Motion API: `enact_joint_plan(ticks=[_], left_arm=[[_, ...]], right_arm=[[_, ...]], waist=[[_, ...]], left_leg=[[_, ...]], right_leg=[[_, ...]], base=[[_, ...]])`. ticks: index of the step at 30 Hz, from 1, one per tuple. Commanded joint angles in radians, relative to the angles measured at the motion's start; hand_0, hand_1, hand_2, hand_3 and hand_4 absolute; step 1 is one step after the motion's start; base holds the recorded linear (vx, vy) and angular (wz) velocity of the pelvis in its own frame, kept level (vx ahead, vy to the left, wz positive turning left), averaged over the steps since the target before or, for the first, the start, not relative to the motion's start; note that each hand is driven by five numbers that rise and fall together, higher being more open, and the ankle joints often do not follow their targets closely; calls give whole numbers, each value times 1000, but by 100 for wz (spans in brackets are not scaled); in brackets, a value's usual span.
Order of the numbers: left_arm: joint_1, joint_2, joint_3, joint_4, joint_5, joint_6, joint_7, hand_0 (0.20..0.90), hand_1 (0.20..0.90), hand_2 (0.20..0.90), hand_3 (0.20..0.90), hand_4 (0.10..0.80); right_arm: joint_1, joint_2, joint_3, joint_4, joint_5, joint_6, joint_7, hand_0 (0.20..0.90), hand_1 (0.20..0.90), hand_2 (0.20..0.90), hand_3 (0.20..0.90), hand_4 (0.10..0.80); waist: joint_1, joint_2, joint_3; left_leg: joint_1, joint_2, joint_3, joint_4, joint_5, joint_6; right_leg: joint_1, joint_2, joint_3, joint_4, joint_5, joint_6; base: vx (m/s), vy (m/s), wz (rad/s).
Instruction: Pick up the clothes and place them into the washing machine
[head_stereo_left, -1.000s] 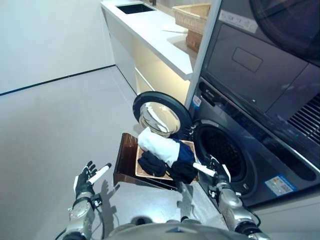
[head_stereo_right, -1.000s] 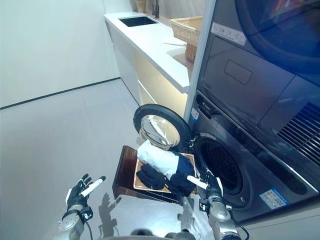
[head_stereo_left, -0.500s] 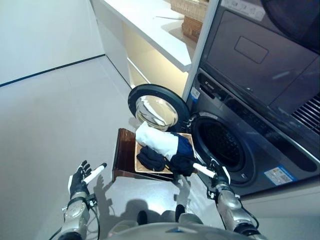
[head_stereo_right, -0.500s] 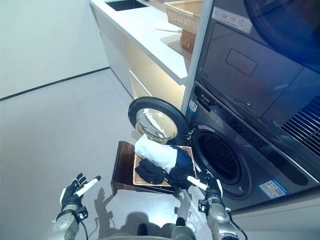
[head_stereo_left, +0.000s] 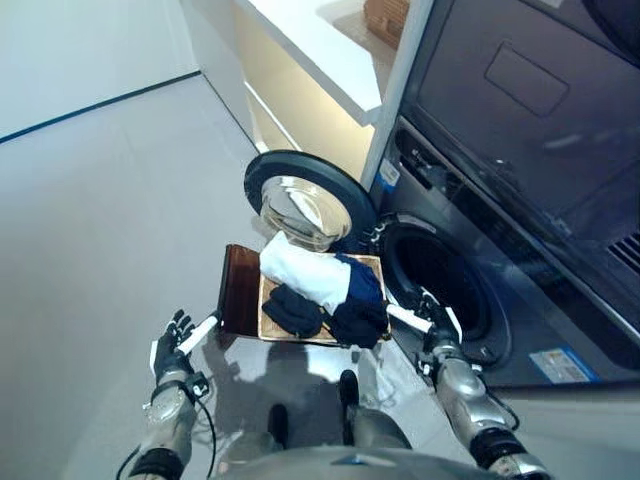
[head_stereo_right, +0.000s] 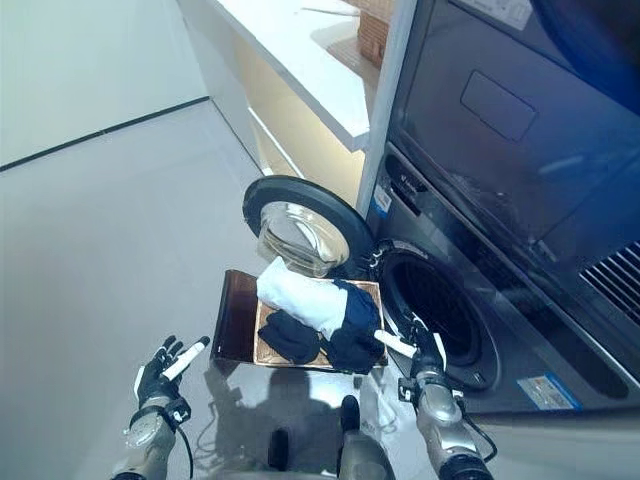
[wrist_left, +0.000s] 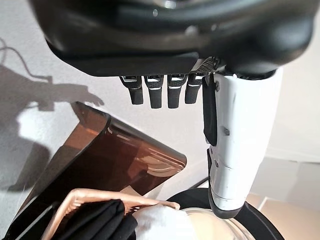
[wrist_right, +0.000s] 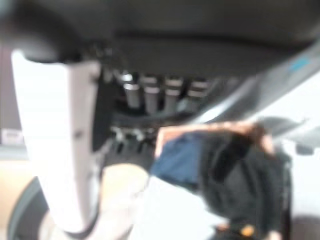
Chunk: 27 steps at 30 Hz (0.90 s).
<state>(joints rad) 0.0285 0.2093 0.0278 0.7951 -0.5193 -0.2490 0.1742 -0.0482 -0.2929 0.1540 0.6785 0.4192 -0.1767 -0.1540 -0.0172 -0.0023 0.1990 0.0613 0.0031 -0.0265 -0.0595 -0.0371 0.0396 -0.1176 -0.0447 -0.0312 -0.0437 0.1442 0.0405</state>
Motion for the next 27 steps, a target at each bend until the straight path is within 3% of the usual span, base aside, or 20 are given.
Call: enact_joint_plan(ticks=[1,3,15,19,23,25,27], left_arm=[[-67,57,-1,-51,-5,-93,2,900,900,900,900,800],[-77,49,-16,-51,-9,-94,3,900,900,900,900,800],[-95,29,-41,-34,-17,-94,5,900,900,900,900,800],[-119,20,-56,-4,-35,-91,9,900,900,900,900,800],[-134,8,-80,-14,-49,-93,0,900,900,900,900,800],[-145,10,-92,-20,-55,-97,1,900,900,900,900,800],[-145,13,-90,-25,-55,-97,6,900,900,900,900,800]], right_arm=[[-48,-32,-26,-75,17,-92,-15,900,900,900,900,800],[-49,-42,-30,-70,17,-96,-23,900,900,900,900,800],[-37,-54,-31,-35,-12,-96,-32,900,900,900,900,800],[-41,-65,-45,-6,4,-106,-49,900,900,900,900,800],[-35,-87,-74,-18,14,-117,-65,900,900,900,900,800],[-49,-88,-77,-15,11,-120,-78,900,900,900,900,800],[-62,-88,-78,-14,9,-121,-85,900,900,900,900,800]], waist=[[-10,-18,-57],[-18,-6,-62],[-29,16,-75],[-38,7,-81],[-51,4,-53],[-49,-7,-40],[-40,-35,-33]], left_leg=[[22,-52,36,123,-132,-29],[28,-33,26,110,-109,-46],[45,13,17,102,-30,-79],[45,42,20,148,-52,-89],[-41,16,62,301,-33,-98],[-94,7,50,283,-18,-97],[-182,-12,20,279,-46,-82]], right_leg=[[-56,0,36,83,-59,48],[-54,9,20,81,-73,39],[-49,52,15,93,-113,7],[-29,84,16,107,-153,-15],[12,67,-9,115,-168,-28],[12,53,-23,110,-168,-25],[9,29,-21,110,-164,-17]], base=[[170,-161,22],[183,-178,25],[102,-106,2],[99,-154,18],[25,-57,43],[-70,-25,22],[-7,-5,-5]])
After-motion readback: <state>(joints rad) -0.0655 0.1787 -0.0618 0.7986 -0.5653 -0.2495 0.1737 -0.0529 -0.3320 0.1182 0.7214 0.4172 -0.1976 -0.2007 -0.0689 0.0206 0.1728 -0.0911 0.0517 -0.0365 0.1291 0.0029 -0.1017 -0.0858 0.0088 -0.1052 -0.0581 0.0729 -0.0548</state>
